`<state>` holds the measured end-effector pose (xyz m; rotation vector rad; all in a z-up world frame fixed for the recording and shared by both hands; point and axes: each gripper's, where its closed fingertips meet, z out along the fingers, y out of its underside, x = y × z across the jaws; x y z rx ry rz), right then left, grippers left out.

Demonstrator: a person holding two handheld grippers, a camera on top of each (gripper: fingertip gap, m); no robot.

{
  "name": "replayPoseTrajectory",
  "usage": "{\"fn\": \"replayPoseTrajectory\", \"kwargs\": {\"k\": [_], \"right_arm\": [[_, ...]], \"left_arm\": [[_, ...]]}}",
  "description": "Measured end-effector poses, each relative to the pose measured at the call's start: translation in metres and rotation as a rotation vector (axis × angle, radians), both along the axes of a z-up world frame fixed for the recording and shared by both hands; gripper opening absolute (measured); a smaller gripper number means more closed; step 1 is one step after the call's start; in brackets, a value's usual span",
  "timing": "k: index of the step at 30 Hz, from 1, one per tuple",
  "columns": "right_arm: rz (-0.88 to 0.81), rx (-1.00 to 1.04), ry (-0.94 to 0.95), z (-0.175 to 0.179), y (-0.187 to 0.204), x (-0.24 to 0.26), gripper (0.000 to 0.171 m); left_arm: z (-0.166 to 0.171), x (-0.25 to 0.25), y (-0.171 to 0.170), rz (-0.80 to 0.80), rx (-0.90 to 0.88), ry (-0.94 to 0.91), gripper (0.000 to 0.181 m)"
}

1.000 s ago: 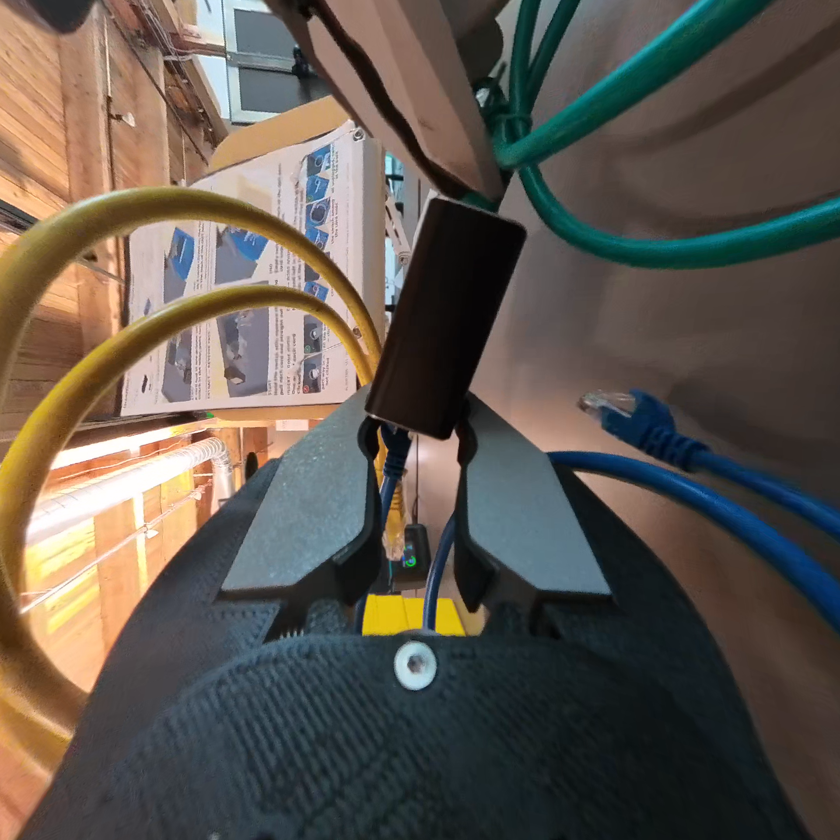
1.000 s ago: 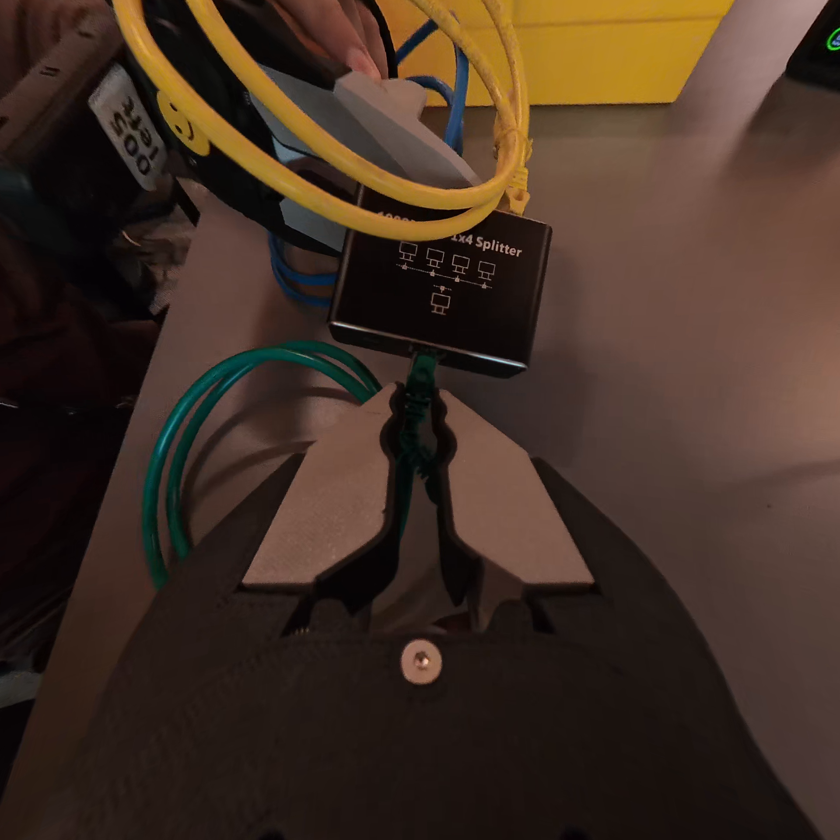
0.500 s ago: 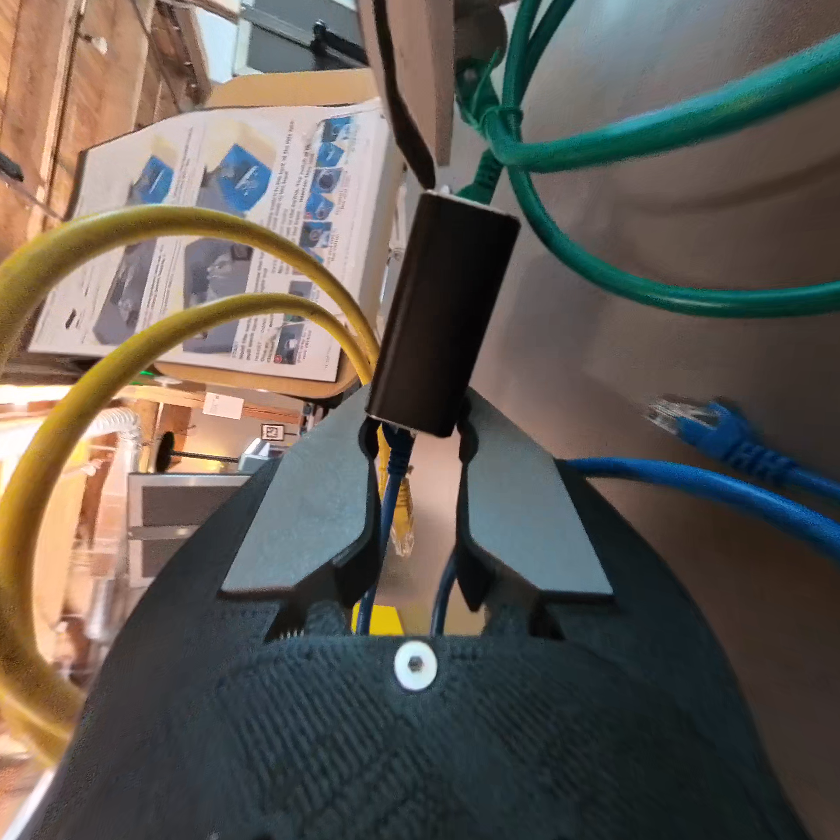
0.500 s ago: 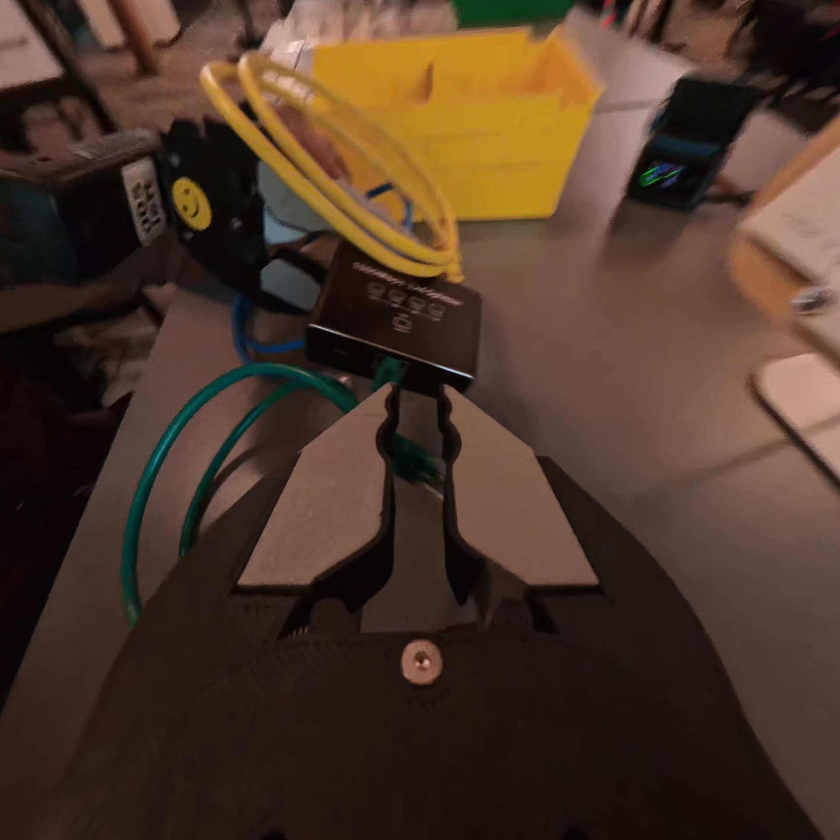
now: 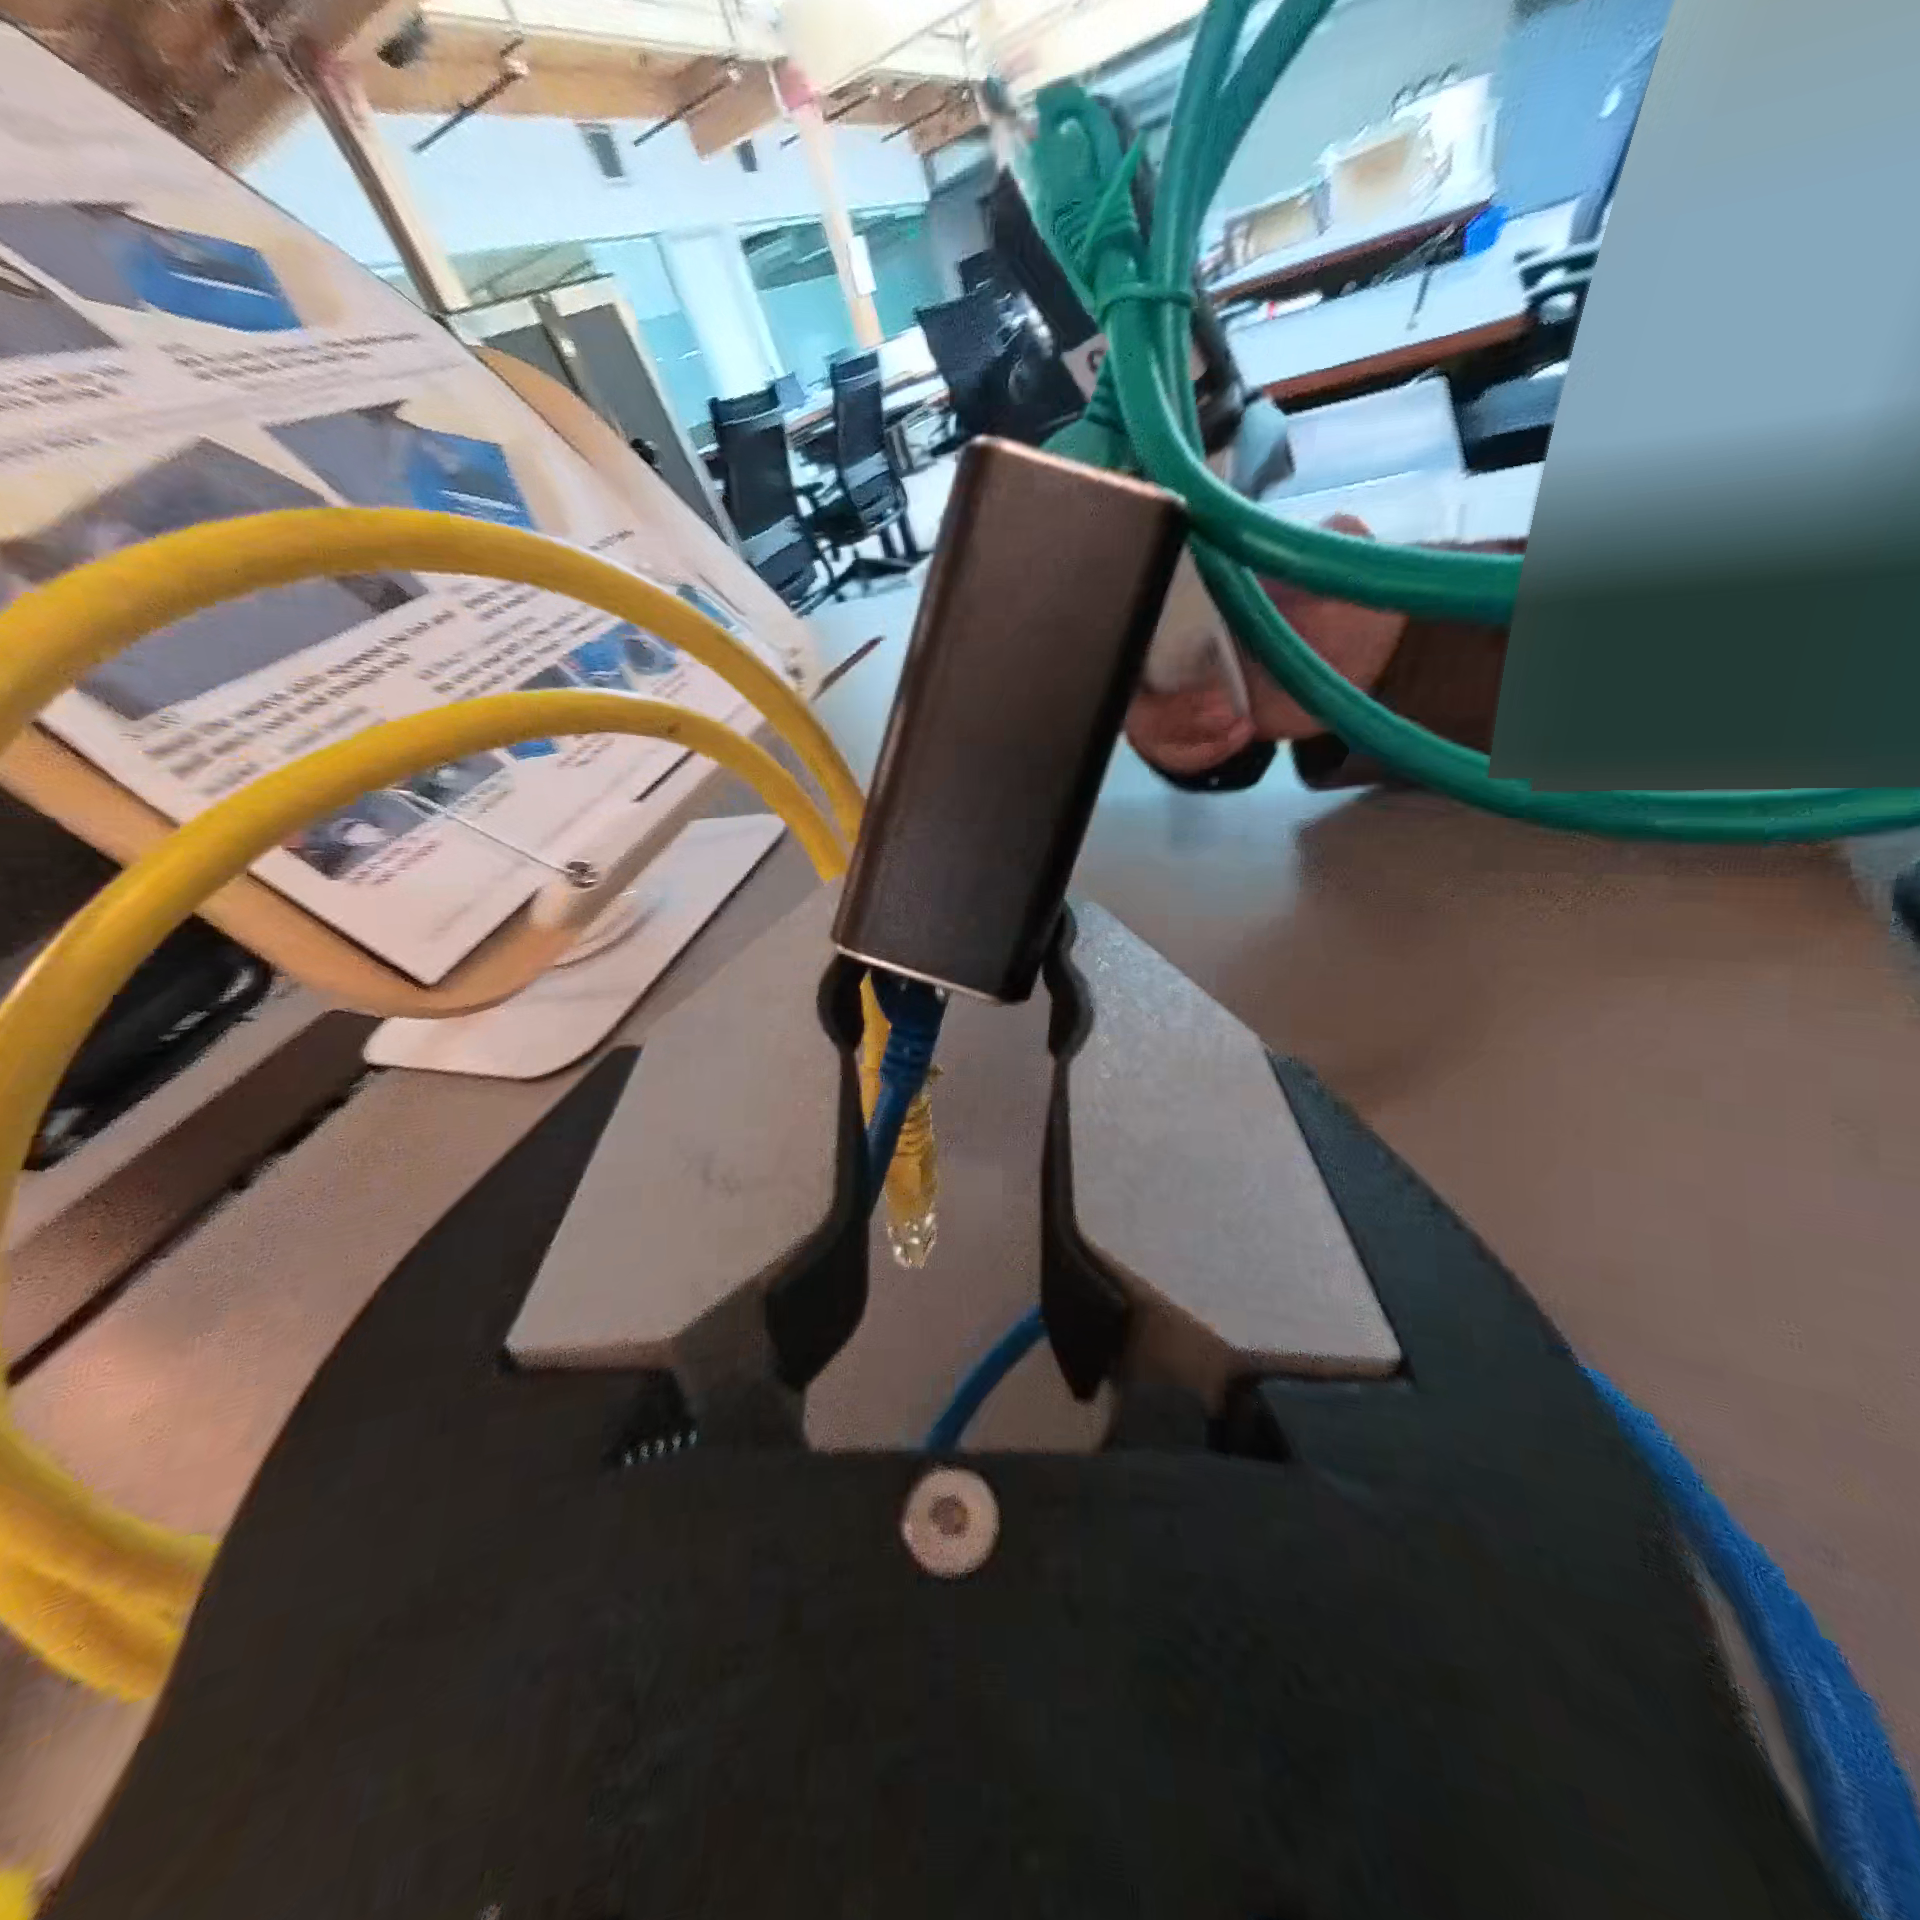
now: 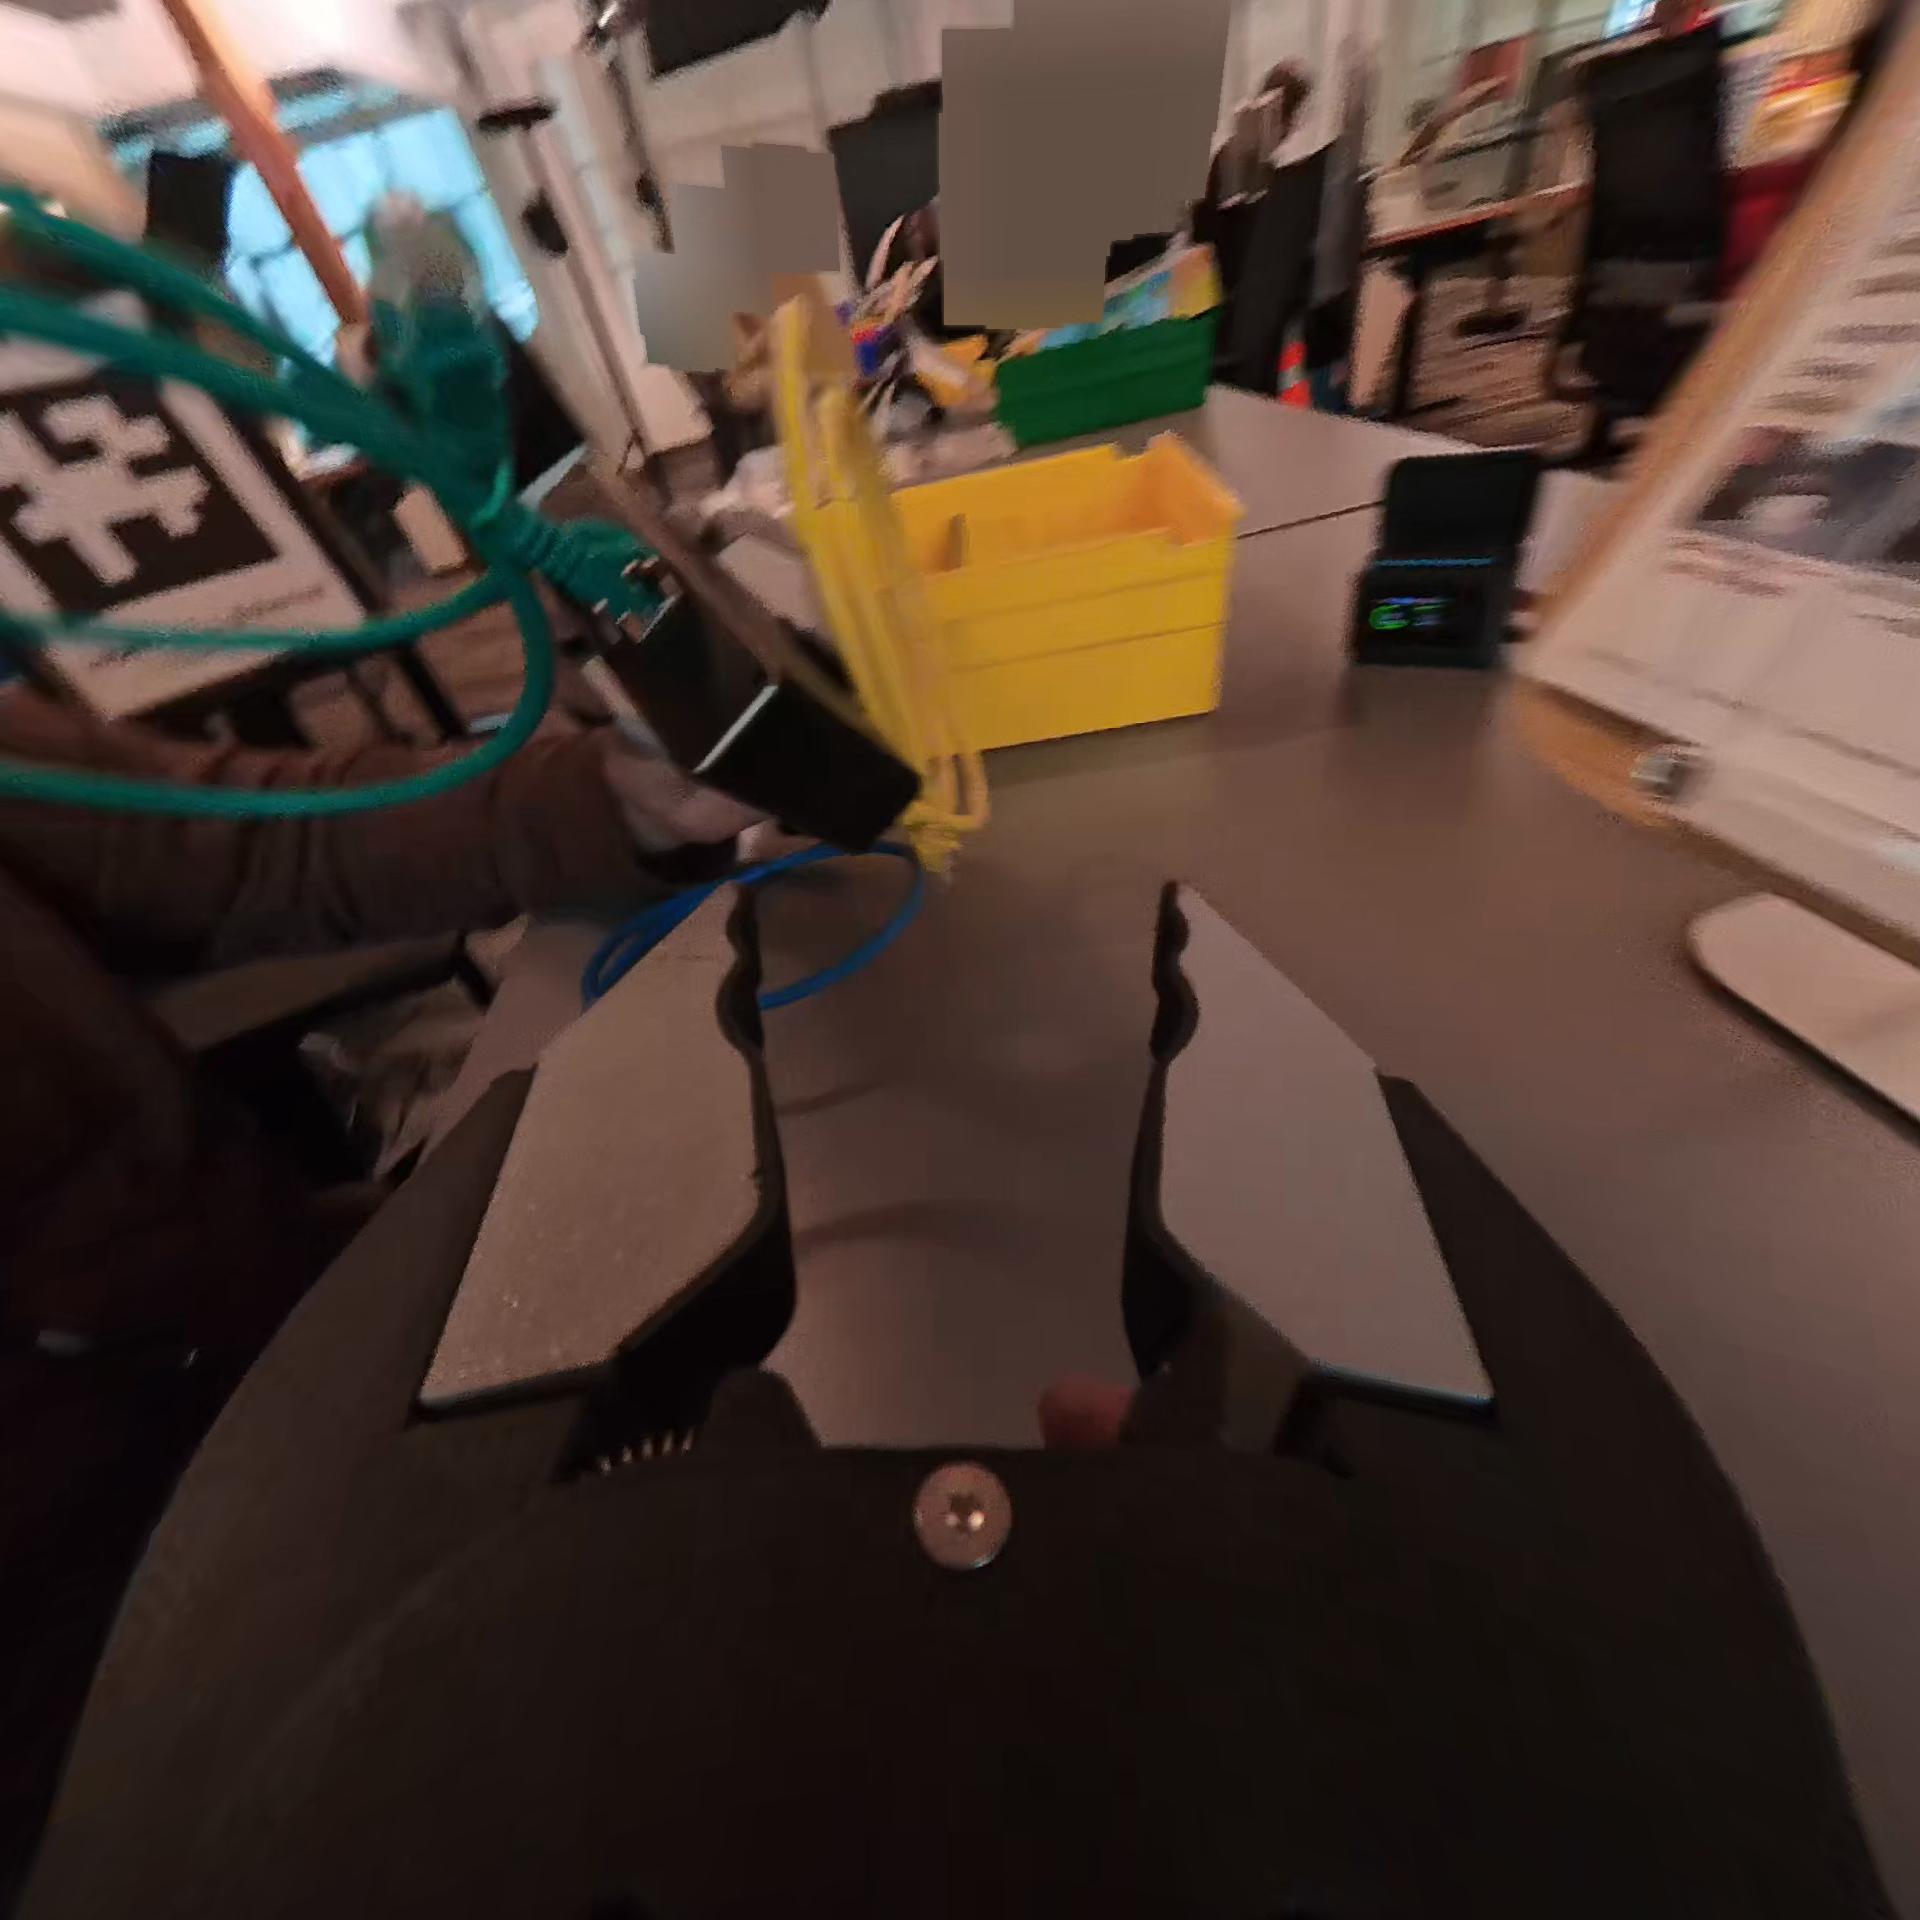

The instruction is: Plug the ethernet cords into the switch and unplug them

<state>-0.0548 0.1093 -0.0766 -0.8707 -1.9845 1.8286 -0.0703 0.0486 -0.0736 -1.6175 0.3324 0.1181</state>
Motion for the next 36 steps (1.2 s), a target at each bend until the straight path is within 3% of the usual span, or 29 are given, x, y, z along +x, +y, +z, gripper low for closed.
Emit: {"fn": "replayPoseTrajectory", "kwargs": {"k": [3, 7, 8, 10, 17, 20, 24, 27, 31, 36], "right_arm": [[0.124, 0.068, 0.043, -0.004, -0.043, 0.013, 0.082], [0.101, 0.210, 0.108, -0.016, -0.059, 0.013, 0.061], [0.103, 0.233, 0.123, -0.017, -0.060, 0.015, 0.044], [0.068, 0.262, 0.152, -0.015, -0.058, 0.014, 0.038], [-0.017, 0.318, 0.159, -0.015, -0.054, 0.007, 0.037], [-0.127, 0.349, 0.186, -0.005, -0.039, 0.000, 0.035], [-0.391, 0.367, 0.256, 0.026, 0.009, -0.001, 0.032], [-0.586, 0.410, 0.293, 0.053, 0.042, 0.007, 0.031], [-0.728, 0.552, 0.292, 0.098, 0.075, 0.016, 0.030], [-0.910, 0.735, 0.319, 0.189, 0.129, 0.028, 0.031]], "left_arm": [[-0.007, 0.011, 0.007, -0.046, -0.030, -0.032, 0.031], [-0.019, 0.030, 0.012, -0.107, -0.082, -0.001, 0.031], [-0.021, 0.029, 0.012, -0.105, -0.089, -0.004, 0.031], [-0.022, 0.030, 0.013, -0.127, -0.109, -0.056, 0.031], [-0.043, 0.020, 0.018, -0.093, -0.218, -0.112, 0.032], [-0.037, 0.011, 0.016, -0.061, -0.173, -0.079, 0.033], [-0.002, -0.008, -0.003, 0.009, -0.002, -0.008, 0.030], [0.011, -0.034, -0.018, 0.124, 0.076, 0.036, 0.018], [0.000, -0.048, -0.020, 0.152, 0.035, -0.033, 0.004], [-0.026, -0.050, -0.012, 0.180, -0.087, 0.008, 0.002]]}}
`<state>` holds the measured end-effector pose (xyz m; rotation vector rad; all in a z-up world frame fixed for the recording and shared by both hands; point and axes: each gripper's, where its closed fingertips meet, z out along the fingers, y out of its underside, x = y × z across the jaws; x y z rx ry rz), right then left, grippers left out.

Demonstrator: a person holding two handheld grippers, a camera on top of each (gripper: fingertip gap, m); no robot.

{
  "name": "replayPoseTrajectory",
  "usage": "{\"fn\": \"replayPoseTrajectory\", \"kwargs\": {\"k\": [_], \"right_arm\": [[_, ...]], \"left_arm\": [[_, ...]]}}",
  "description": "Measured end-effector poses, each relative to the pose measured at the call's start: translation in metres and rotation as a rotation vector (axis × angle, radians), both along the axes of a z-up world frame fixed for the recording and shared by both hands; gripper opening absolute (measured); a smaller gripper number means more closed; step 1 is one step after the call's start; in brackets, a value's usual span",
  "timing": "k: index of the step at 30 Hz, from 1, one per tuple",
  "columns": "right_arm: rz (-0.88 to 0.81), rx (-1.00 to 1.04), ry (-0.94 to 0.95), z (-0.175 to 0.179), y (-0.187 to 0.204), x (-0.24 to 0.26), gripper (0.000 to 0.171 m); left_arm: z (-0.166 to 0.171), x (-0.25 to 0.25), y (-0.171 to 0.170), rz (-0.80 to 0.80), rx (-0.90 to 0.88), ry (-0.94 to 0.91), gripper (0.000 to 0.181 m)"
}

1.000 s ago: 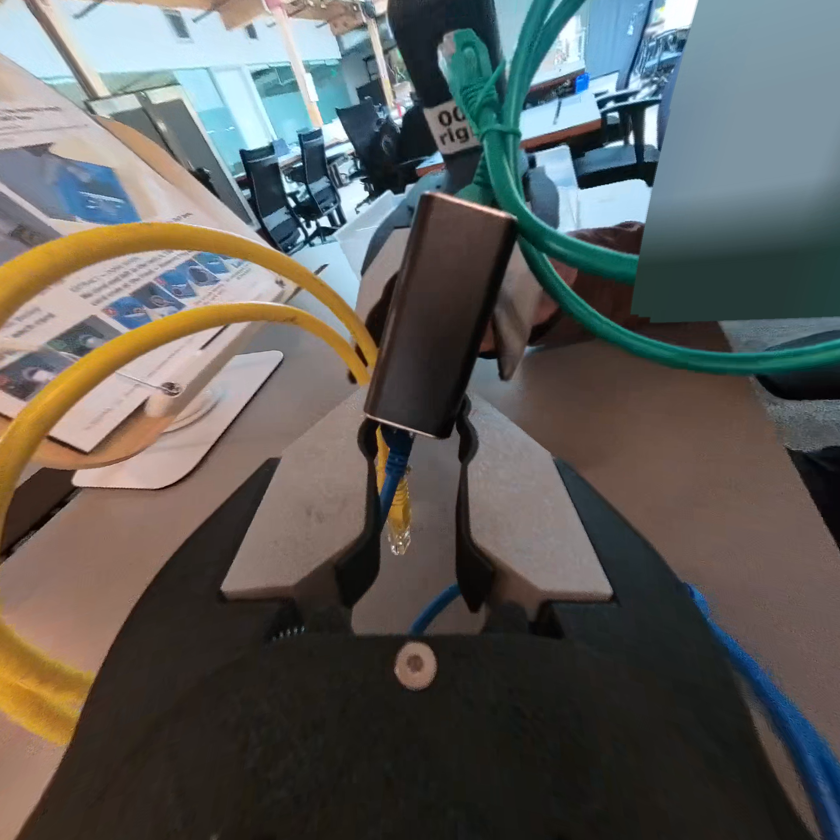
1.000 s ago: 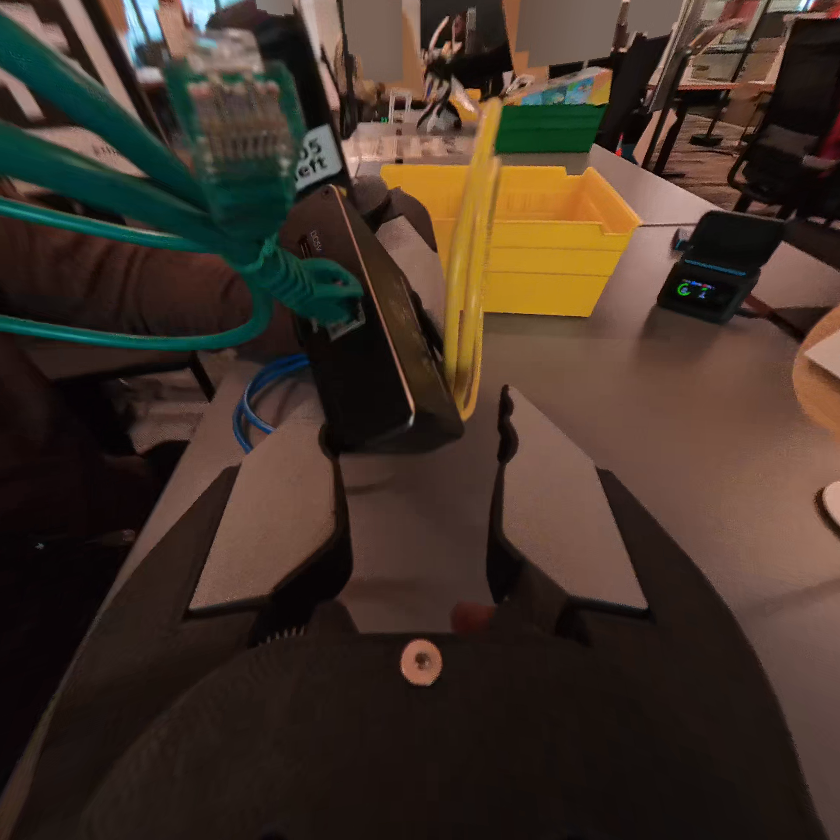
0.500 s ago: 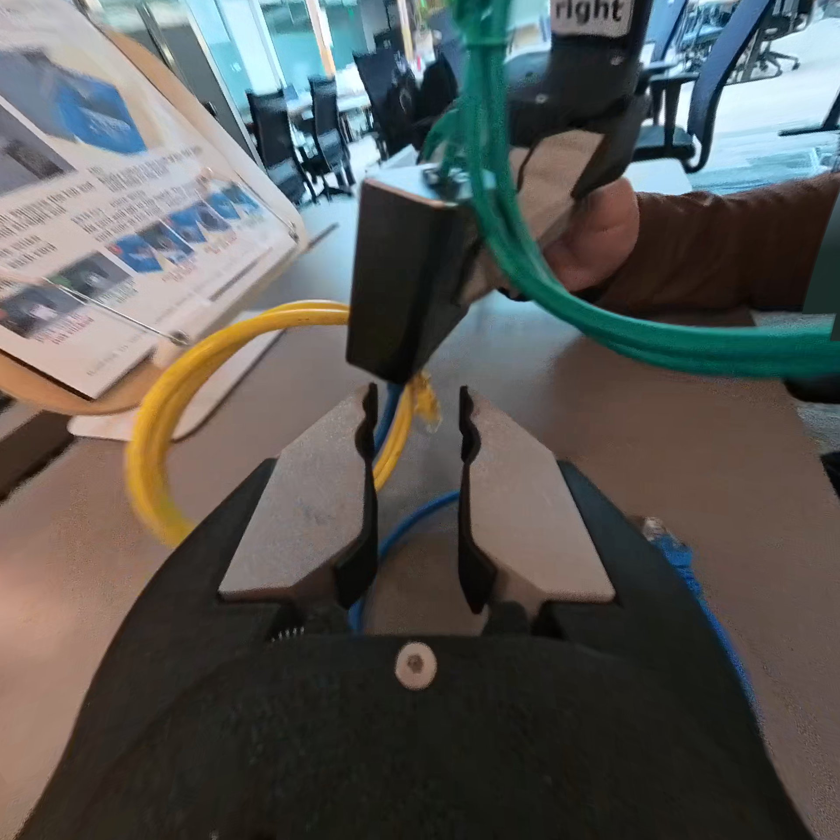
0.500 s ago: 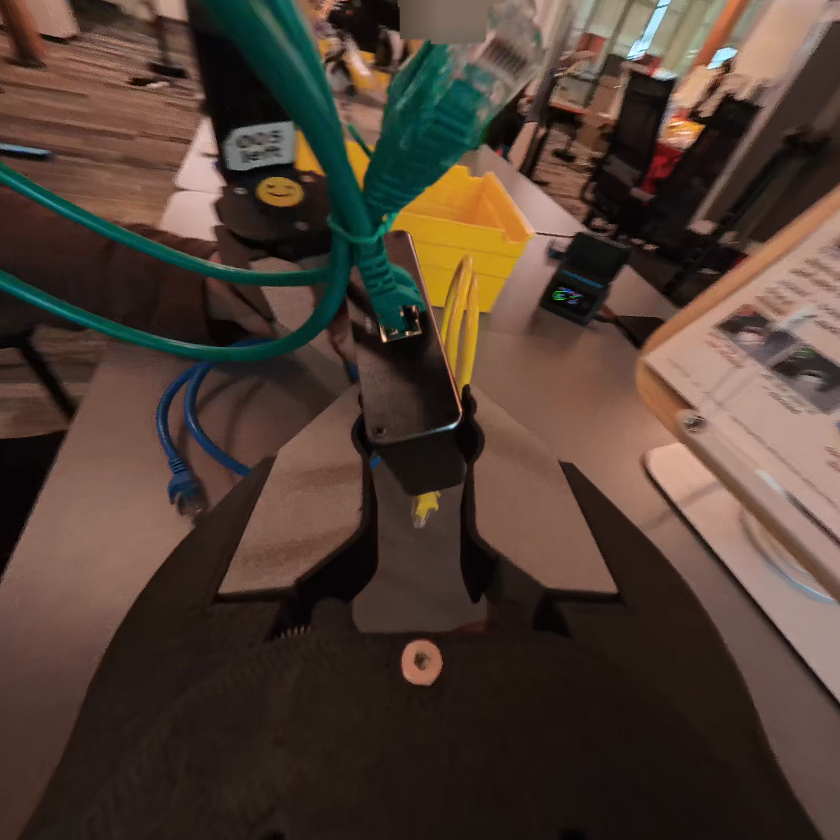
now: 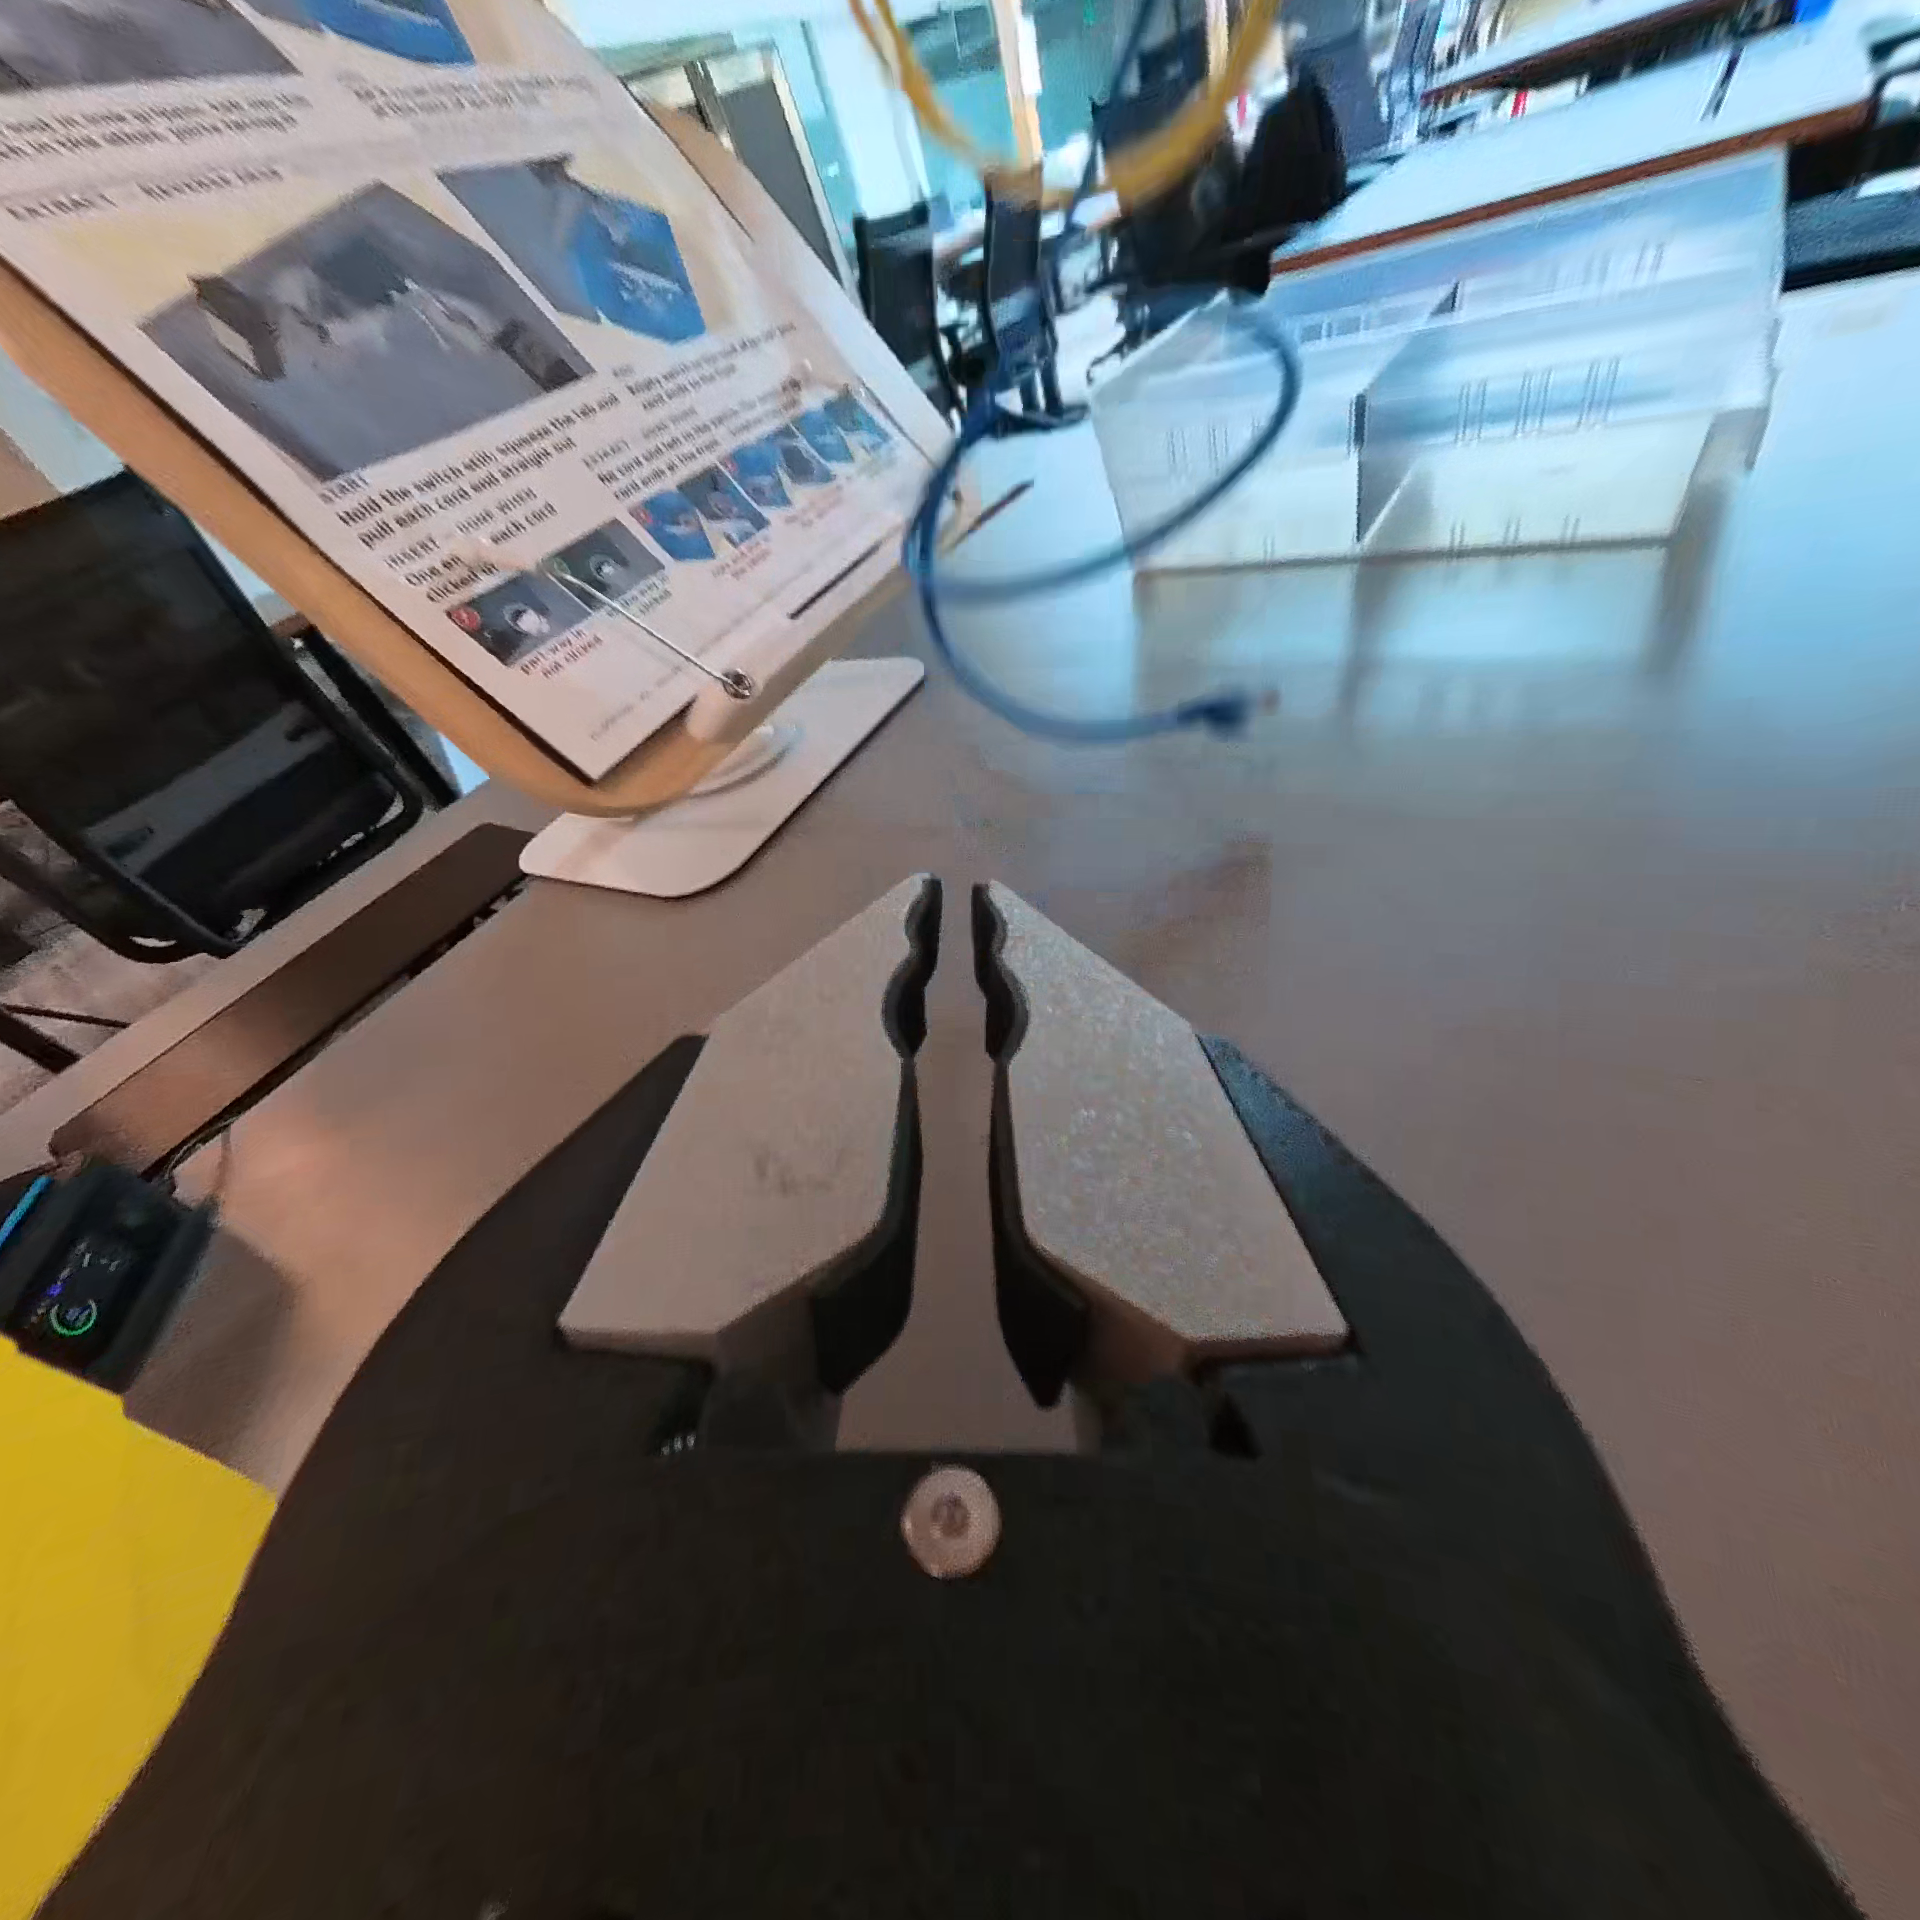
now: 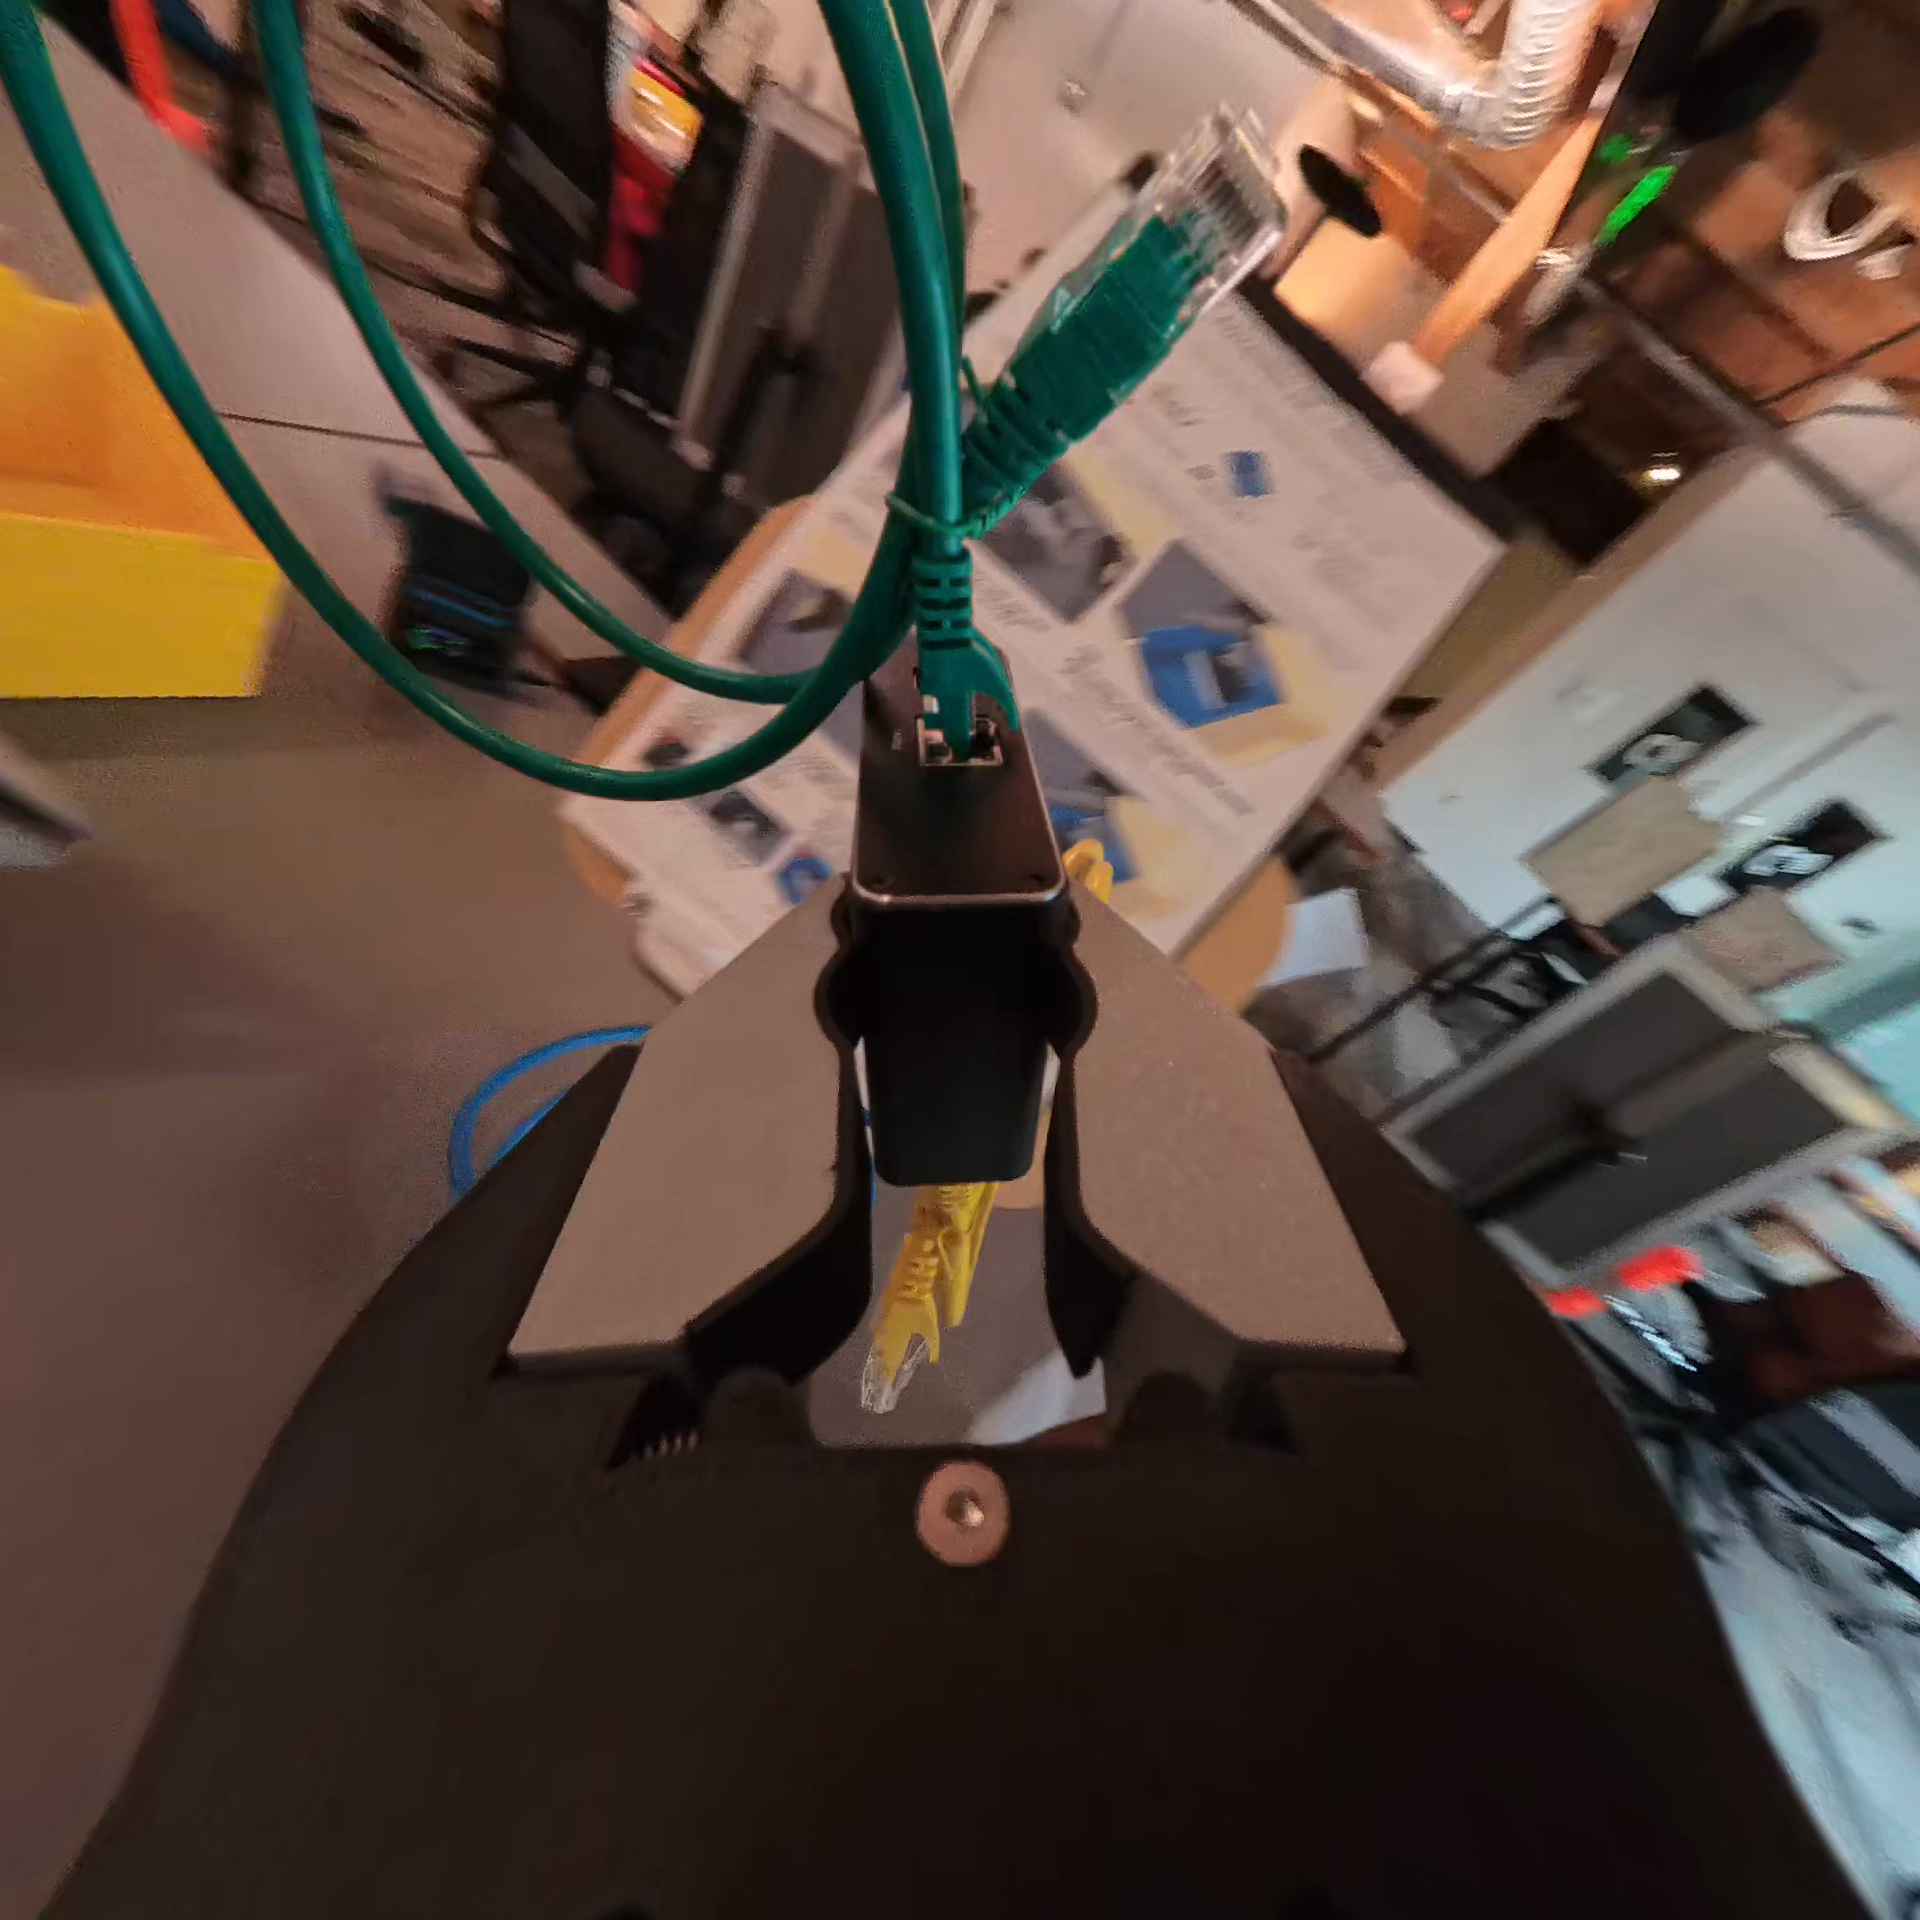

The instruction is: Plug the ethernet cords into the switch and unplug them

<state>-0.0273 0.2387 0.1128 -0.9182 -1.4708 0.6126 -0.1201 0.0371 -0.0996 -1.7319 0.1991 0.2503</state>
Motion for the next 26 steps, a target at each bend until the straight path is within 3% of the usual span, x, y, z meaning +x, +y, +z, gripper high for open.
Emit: {"fn": "replayPoseTrajectory", "kwargs": {"k": [6, 11, 16, 26], "right_arm": [[-0.250, 0.097, 0.092, 0.103, 0.072, 0.035, 0.030], [-0.428, 0.095, 0.143, 0.144, 0.129, 0.073, 0.031], [-0.473, 0.006, 0.124, 0.134, 0.164, 0.094, 0.031], [-0.476, -0.111, -0.004, 0.067, 0.199, 0.098, 0.030]], "left_arm": [[-0.015, 0.002, 0.005, 0.006, -0.071, 0.037, 0.000], [-0.017, -0.005, 0.005, 0.027, -0.079, 0.004, 0.000], [-0.018, -0.007, 0.006, 0.036, -0.091, 0.016, 0.000], [-0.031, -0.005, 0.009, 0.030, -0.147, 0.045, 0.000]]}}
